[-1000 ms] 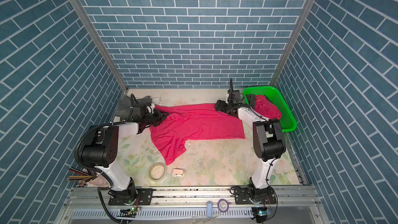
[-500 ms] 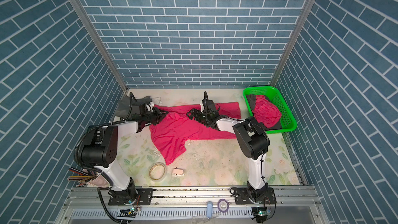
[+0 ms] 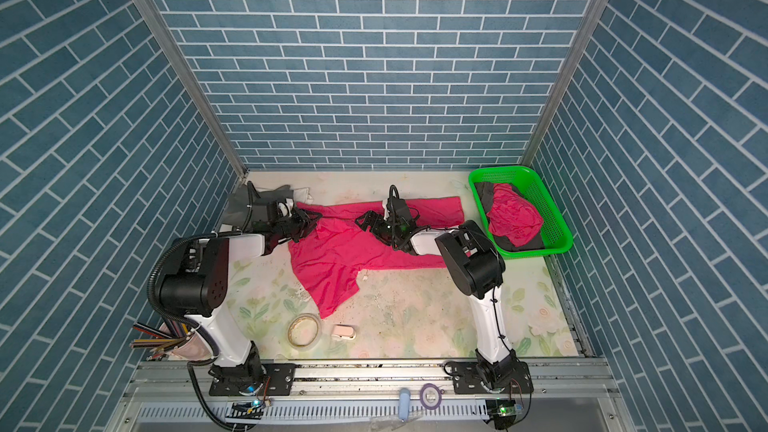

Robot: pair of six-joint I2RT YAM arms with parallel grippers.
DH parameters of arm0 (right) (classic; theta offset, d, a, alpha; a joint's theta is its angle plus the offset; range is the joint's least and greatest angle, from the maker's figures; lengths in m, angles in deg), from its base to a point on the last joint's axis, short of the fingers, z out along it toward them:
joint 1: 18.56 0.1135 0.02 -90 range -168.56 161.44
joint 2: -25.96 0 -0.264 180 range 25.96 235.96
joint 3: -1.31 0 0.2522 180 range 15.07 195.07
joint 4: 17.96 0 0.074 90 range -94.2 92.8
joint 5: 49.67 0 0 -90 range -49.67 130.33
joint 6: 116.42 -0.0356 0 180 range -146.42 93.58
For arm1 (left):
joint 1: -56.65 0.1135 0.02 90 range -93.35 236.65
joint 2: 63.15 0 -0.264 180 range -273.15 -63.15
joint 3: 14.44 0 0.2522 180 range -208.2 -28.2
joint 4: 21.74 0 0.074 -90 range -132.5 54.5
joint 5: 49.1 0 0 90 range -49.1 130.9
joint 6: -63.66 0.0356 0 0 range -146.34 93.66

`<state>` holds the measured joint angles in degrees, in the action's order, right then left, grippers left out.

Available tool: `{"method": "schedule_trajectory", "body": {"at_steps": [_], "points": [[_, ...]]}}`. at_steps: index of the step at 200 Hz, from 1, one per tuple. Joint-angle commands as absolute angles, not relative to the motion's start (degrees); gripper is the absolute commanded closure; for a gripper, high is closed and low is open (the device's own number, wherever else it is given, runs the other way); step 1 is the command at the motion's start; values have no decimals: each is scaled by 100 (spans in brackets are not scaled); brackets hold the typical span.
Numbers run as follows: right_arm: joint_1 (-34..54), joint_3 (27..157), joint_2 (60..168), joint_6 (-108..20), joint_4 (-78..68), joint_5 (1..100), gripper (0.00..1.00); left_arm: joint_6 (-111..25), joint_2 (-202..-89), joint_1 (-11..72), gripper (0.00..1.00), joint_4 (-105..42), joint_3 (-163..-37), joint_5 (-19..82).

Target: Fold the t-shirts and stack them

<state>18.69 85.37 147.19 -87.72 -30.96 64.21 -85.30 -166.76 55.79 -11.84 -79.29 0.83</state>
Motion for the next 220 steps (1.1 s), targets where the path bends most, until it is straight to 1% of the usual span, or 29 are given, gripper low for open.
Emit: {"method": "schedule_trajectory", "body": {"at_steps": [1,28,89,98,104,115,143,158,220], "points": [[2039,8748,14899,-9184,-3451,6524,5,-8575,-16694,5638,57,-1039,-7922,148],[2148,8878,15086,-9390,-3717,6546,5,-8659,-16721,5656,52,-943,-7898,148],[2234,8900,15368,-9541,-4185,6286,5,-8747,-16755,5669,52,-892,-8011,109],[2222,8906,15417,-9537,-4284,6291,5,-8762,-16773,5668,53,-849,-8047,100],[2221,8909,15446,-9492,-4341,6292,5,-8784,-16782,5667,55,-823,-8064,93],[2221,8915,15464,-9354,-4331,6230,5,-8795,-16808,5673,61,-799,-8115,76],[2196,8753,15424,-9197,-4384,6098,5,-8795,-16874,5674,90,-767,-8270,46],[2146,8634,15430,-9215,-4568,6108,5,-8815,-16896,5674,100,-733,-8302,31],[2063,8410,15412,-9078,-4940,6016,5,-8850,-16627,5670,100,-797,-8429,-30]]}}
